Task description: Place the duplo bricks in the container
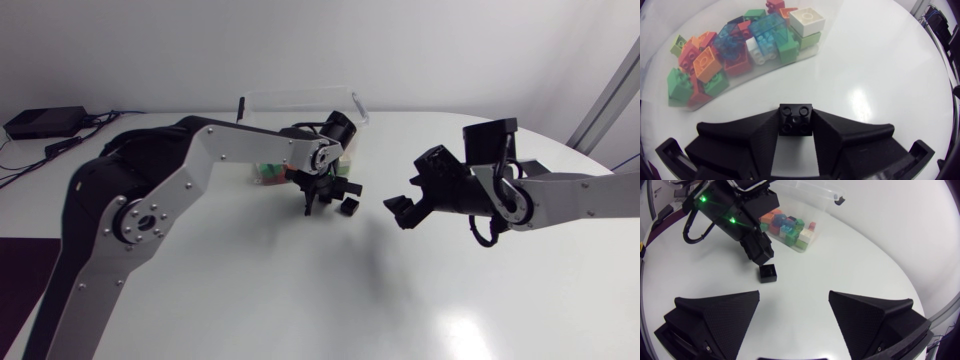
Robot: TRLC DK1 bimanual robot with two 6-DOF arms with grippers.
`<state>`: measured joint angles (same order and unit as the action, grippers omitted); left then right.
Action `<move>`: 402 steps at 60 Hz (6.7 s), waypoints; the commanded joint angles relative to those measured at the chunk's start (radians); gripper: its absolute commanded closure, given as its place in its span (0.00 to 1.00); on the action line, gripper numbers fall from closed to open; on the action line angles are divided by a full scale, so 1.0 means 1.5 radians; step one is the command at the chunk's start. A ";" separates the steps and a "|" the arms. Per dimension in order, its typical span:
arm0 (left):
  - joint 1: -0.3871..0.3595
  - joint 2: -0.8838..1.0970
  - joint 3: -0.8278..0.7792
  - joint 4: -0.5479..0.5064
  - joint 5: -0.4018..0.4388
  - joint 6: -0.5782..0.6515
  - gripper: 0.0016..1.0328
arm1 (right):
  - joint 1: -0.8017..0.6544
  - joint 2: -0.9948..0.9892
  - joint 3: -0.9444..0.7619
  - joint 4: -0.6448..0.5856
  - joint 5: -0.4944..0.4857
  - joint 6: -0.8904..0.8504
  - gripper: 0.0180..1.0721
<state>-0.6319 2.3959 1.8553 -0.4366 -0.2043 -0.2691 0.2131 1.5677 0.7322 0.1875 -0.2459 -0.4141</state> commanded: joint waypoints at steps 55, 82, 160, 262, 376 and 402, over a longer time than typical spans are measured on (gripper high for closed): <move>0.072 -0.482 -0.366 0.046 0.019 0.168 0.76 | 0.048 0.372 0.349 -0.173 -0.131 -0.138 0.11; 0.121 -0.523 -0.315 0.033 0.061 0.202 0.76 | 0.069 0.396 0.352 -0.181 -0.108 -0.141 0.70; 0.231 -0.287 -0.059 0.214 0.198 0.241 0.04 | 0.132 0.084 0.449 -0.301 -0.070 0.081 0.72; 0.397 -0.919 -0.603 0.116 0.223 0.381 0.04 | 0.099 0.113 0.506 -0.145 0.192 0.069 0.05; 0.445 -1.557 -1.151 0.213 0.163 0.250 0.07 | -0.112 -0.987 -0.381 -0.170 0.220 0.191 0.05; 0.421 -1.597 -1.237 0.291 0.136 0.179 0.07 | -0.142 -1.045 -0.488 -0.125 0.164 0.276 0.05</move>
<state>0.0063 0.0078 0.0200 -0.0181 0.0051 0.0257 0.0051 0.0097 0.0166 -0.0208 0.0029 -0.0330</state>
